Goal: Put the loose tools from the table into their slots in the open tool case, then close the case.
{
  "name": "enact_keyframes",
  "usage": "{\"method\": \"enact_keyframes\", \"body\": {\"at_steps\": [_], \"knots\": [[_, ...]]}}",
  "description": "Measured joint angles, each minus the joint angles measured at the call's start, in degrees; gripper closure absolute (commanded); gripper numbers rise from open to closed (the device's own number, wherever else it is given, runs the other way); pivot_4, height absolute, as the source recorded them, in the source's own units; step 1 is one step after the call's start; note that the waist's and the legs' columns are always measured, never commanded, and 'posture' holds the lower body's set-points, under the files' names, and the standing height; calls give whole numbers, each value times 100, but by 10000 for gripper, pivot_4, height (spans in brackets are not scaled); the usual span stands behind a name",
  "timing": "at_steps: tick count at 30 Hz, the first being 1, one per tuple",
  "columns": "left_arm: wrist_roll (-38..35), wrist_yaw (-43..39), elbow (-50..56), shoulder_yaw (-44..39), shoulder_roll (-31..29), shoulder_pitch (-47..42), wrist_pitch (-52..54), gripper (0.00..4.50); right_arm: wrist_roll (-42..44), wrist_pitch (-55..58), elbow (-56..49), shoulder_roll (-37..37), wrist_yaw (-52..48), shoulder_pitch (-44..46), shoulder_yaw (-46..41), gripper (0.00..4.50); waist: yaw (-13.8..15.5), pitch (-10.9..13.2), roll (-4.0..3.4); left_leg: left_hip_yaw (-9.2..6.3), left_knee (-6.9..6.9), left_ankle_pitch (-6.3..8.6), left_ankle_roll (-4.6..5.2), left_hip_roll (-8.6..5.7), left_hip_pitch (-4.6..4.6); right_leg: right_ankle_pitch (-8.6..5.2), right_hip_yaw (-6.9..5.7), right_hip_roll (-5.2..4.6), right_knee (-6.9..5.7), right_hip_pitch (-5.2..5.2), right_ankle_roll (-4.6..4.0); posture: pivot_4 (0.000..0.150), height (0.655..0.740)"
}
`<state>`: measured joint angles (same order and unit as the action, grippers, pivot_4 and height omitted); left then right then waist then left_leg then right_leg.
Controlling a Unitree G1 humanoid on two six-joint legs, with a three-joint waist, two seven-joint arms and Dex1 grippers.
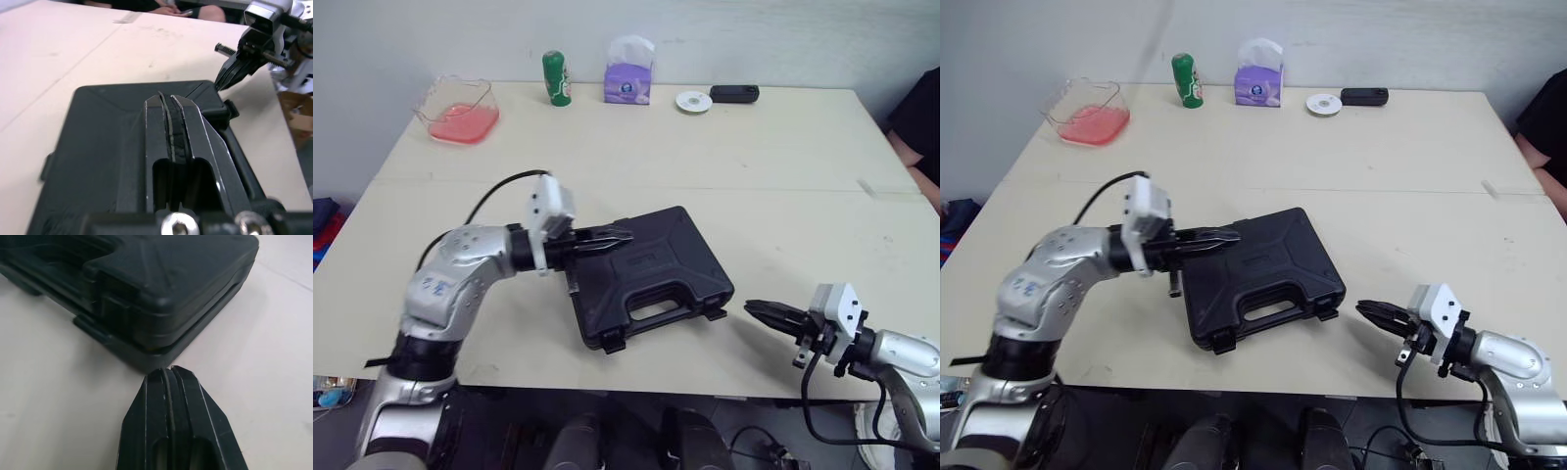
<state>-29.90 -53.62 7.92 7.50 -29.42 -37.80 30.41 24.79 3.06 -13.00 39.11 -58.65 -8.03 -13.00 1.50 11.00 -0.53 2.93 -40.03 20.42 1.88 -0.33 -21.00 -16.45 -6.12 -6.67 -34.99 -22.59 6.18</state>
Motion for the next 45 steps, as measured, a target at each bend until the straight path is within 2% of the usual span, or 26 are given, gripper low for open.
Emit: {"method": "enact_keyframes", "body": {"at_steps": [4, 9, 14, 18, 22, 27, 45], "knots": [[584, -97, -884, 716, 740, -758, -324, 44582, -92, -10, -169, -94, 67, -238, 267, 45000, 19, -1, 0, 0, 1, 0, 1, -3, -6, 1, -2, 3, 11, 0, 1, 1500, 7400], [1278, -180, -1964, 1316, 1408, -1067, -846, 44582, -147, -19, -259, -101, 146, -391, 375, 45000, -4, 0, 0, 4, 0, -1, 2, 1, -4, 1, -2, 8, 6, -2, 2, 1500, 7400], [1773, -239, -2451, 1579, 1668, -1147, -1165, 44582, -207, -51, -282, -100, 162, -491, 406, 45000, 4, -1, 0, 3, 1, -1, 2, 2, -3, 1, -1, 6, 7, -2, 2, 1500, 7400], [2280, -230, -2461, 1858, 1673, -1164, -1477, 44582, -278, -90, -339, -111, 172, -552, 554, 45000, 6, -19, 3, 3, 3, 0, 3, 1, 20, 1, 1, 4, 11, 18, 1, 1500, 7400], [2520, -179, -2381, 1950, 1664, -1072, -1356, 44582, -380, -218, -354, -204, 243, -590, 653, 45000, 0, -41, 7, -6, 23, 19, 5, 11, 101, -2, 9, 4, 70, 109, -2, 1500, 7400], [2577, -189, -2149, 1973, 1656, -934, -1090, 44582, -467, -313, -350, -277, 318, -461, 808, 45000, -9, -110, 38, -16, 22, 33, -7, 30, 102, -6, 28, -13, 82, 113, -11, 1500, 7400], [2577, -204, -1749, 1952, 1459, -794, -690, 44582, -515, -168, -211, -424, 360, 266, 1060, 45000, -50, -127, 38, -16, 21, 37, -17, 45, 117, -14, 27, -12, 76, 119, -25, 1500, 7400]]}}
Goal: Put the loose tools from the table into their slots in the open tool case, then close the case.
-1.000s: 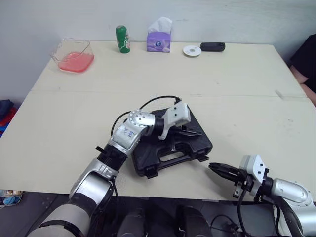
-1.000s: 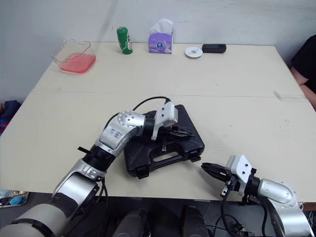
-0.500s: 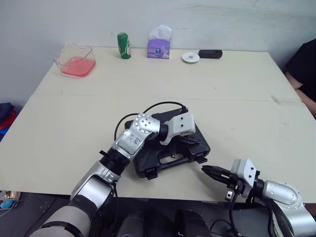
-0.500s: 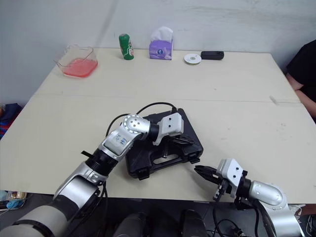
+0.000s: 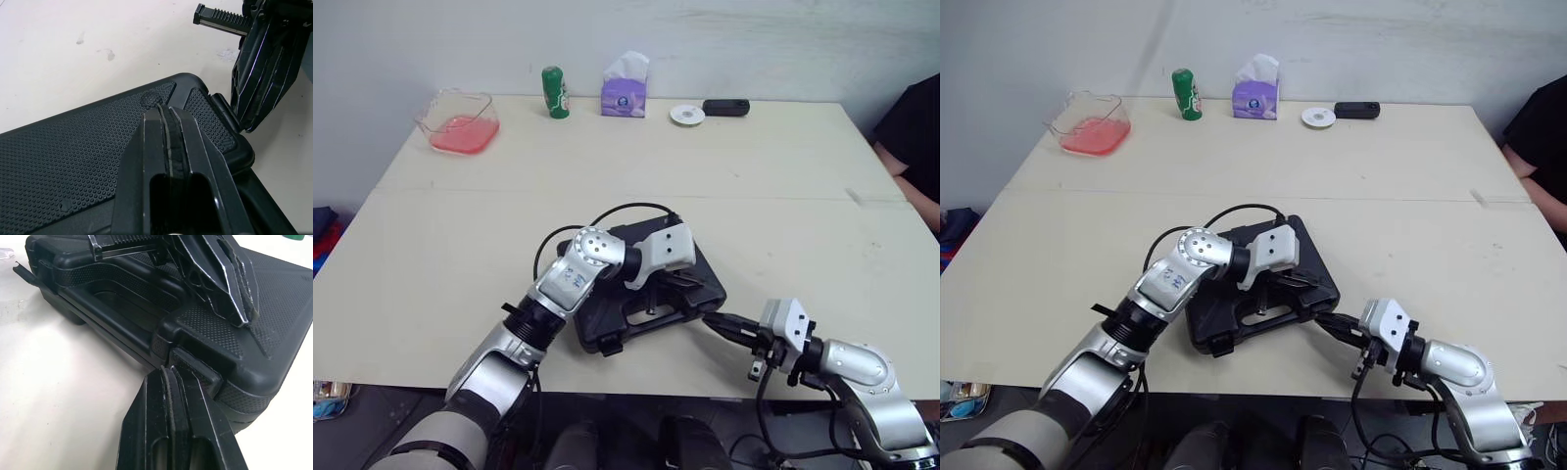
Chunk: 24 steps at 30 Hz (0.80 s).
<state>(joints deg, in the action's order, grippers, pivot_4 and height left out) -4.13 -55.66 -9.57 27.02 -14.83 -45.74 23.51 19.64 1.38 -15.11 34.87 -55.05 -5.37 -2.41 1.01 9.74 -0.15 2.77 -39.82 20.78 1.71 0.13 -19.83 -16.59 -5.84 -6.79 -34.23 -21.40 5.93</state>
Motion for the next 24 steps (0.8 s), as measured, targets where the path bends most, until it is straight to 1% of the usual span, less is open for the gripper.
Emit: {"method": "enact_keyframes", "body": {"at_steps": [3, 8, 19, 22, 24], "knots": [[0, -3, 12, 0, -47, 6, 21, 44582, -9, 10, 73, 1, -21, 122, 50, 45000, -31, 0, 0, 1, 6, 1, -1, 3, 17, -2, 1, -1, 1, 14, -4, 1500, 7400], [0, -10, 31, 0, -148, 15, 93, 44582, -30, 15, 256, 1, -75, 348, 209, 45000, -111, -1, 1, 0, 24, 18, -7, 19, 75, -8, -3, -2, 14, 68, -15, 1500, 7400], [0, 102, 205, -34, -186, 98, 222, 44582, -27, 245, 441, 4, -167, 618, 245, 45000, -117, -4, 1, -4, 25, 23, -13, 29, 74, -8, -4, -3, 21, 68, -24, 1500, 7400], [-27, 154, 200, -184, -133, 150, 131, 44582, -23, 285, 430, 30, -166, 653, 239, 45000, -117, -2, -4, -4, 26, 24, -13, 29, 67, -7, -4, -3, 23, 59, -26, 1500, 7400], [-148, 183, 182, -392, -70, 238, 71, 44582, -3, 363, 354, 100, -166, 652, 207, 45000, -108, 5, -8, -4, 27, 23, -14, 29, 44, -6, -4, -4, 22, 33, -27, 1500, 7400]]}}
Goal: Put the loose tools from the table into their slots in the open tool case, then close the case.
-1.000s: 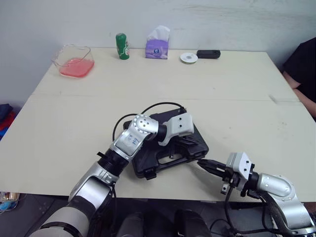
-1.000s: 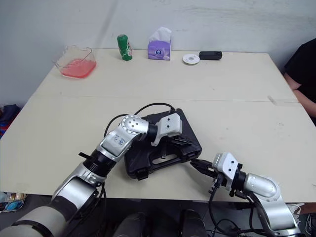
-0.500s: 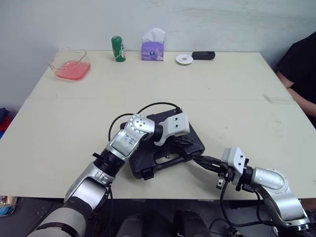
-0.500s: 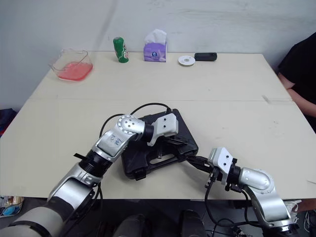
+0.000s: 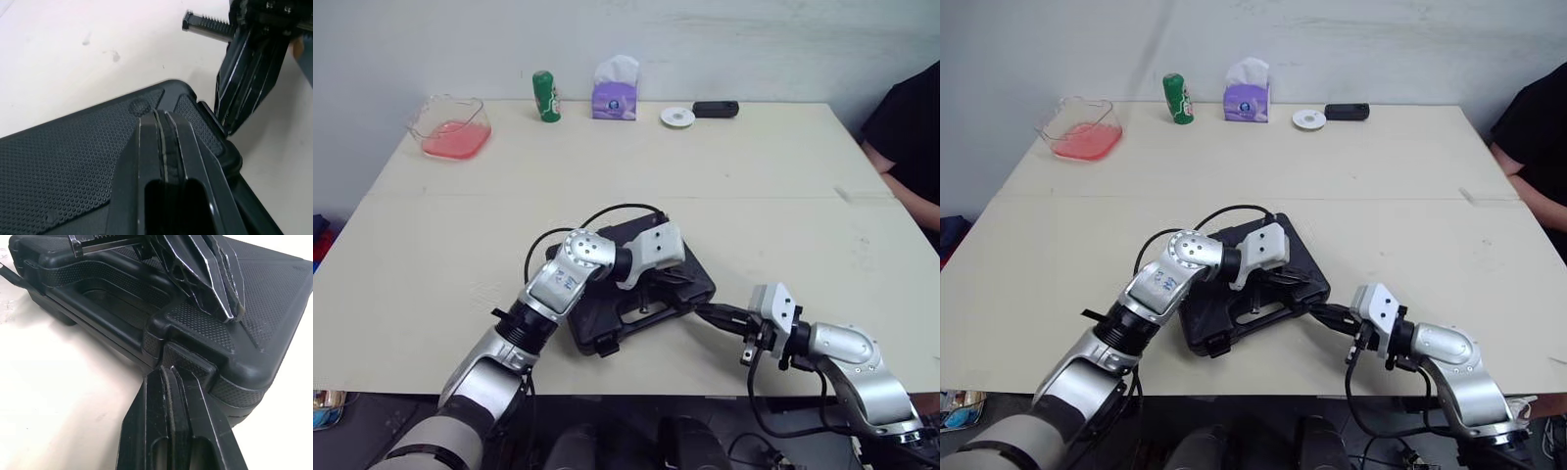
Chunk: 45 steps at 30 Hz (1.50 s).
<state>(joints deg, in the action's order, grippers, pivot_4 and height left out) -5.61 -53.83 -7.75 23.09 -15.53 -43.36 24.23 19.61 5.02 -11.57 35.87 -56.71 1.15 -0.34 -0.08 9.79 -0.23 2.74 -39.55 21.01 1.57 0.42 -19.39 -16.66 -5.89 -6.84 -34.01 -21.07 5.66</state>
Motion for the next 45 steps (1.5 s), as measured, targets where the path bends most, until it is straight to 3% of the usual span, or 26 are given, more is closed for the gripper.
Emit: {"method": "enact_keyframes", "body": {"at_steps": [9, 20, 29, 45], "knots": [[-806, -549, 503, -1028, -477, 250, -490, 44582, 225, 400, -736, 204, -156, -251, 136, 45000, 47, 18, -17, 2, -2, -30, -11, -14, -125, 1, -17, 17, -41, -126, -1, 1500, 7400], [-1283, -1586, 1611, -1747, -2298, 1715, -747, 44582, 37, 476, -1088, -62, -122, -263, 1043, 45000, 48, 49, -9, 5, -7, -34, -3, -22, -124, 2, -6, 2, -36, -132, 2, 1500, 7400], [-1359, -1294, 2165, -1970, -2586, 2567, -680, 44582, -363, 64, -1021, -463, -112, -177, 1746, 45000, 77, 58, -15, 4, -3, -32, -2, -23, -126, 2, -7, -2, -36, -135, 1, 1500, 7400], [-1065, -995, 2008, -1540, -2742, 2284, -811, 44582, -903, -75, -290, -1112, 53, 530, 2425, 45000, 14, 54, -19, 7, 10, -34, -8, -25, -92, -3, -3, -8, -53, -121, -9, 1500, 7400]]}}
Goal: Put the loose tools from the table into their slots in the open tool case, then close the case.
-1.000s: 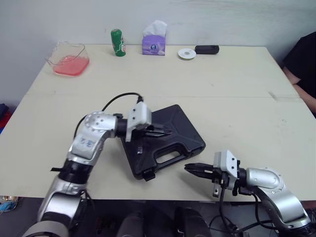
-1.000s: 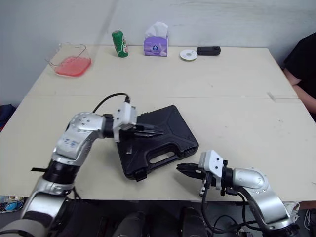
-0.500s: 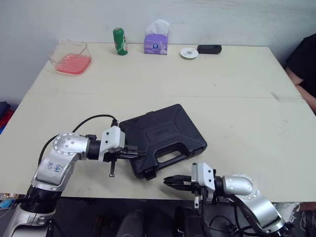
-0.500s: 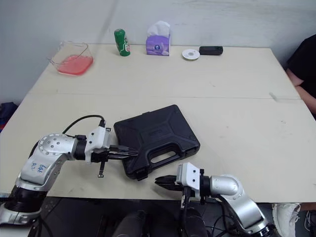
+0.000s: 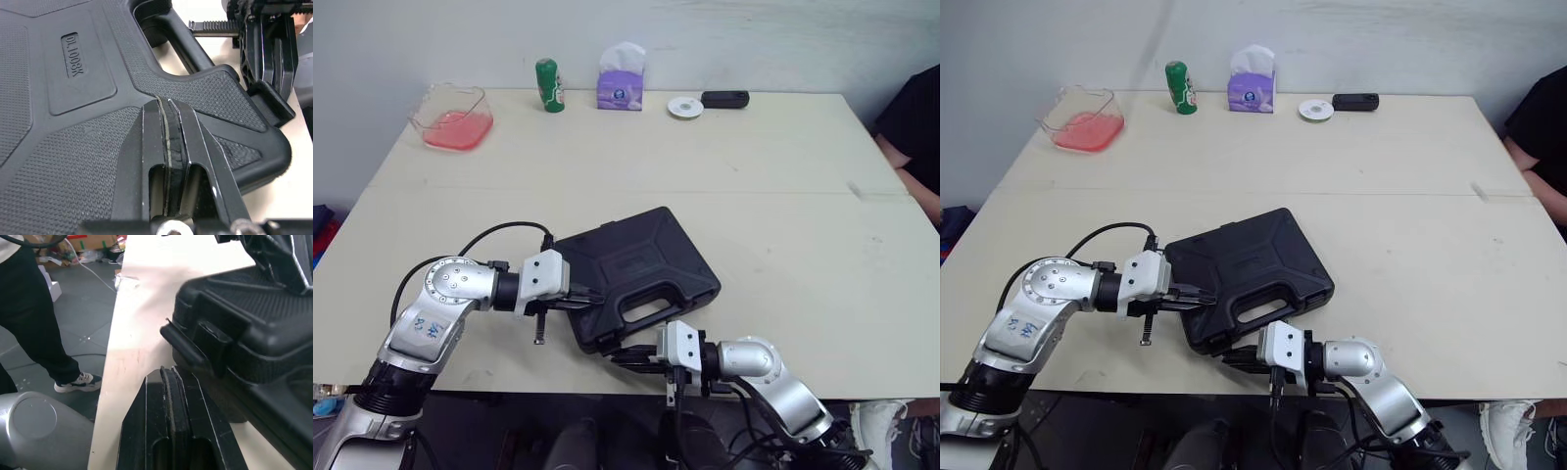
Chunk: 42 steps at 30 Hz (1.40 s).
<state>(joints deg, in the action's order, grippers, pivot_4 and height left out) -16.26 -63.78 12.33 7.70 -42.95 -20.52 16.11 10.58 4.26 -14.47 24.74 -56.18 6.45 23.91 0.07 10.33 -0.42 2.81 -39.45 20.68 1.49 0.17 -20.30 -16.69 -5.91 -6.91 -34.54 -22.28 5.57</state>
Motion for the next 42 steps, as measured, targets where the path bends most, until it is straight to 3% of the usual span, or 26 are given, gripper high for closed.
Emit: {"method": "enact_keyframes", "body": {"at_steps": [31, 34, 42], "knots": [[-1, 392, 170, -3, -322, 271, 36, 44582, 379, 596, 113, -265, -64, 681, -67, 45000, -38, -25, -26, 0, 51, -22, -37, 7, 61, -33, -1, -6, -59, 9, -59, 1500, 7400], [-7, 412, 164, -4, -311, 304, 12, 44582, 488, 633, 65, -155, -100, 639, -112, 45000, -29, -25, -26, 0, 77, -16, -29, 9, 103, -35, -2, -6, -42, 44, -62, 1500, 7400], [-631, 212, 39, -574, -134, 765, -180, 44582, 1237, 634, -424, 1032, -693, 156, -1273, 45000, -21, -12, -24, -1, 133, -24, -51, 21, 93, -36, -9, 12, 14, 37, -63, 1500, 7400]]}}
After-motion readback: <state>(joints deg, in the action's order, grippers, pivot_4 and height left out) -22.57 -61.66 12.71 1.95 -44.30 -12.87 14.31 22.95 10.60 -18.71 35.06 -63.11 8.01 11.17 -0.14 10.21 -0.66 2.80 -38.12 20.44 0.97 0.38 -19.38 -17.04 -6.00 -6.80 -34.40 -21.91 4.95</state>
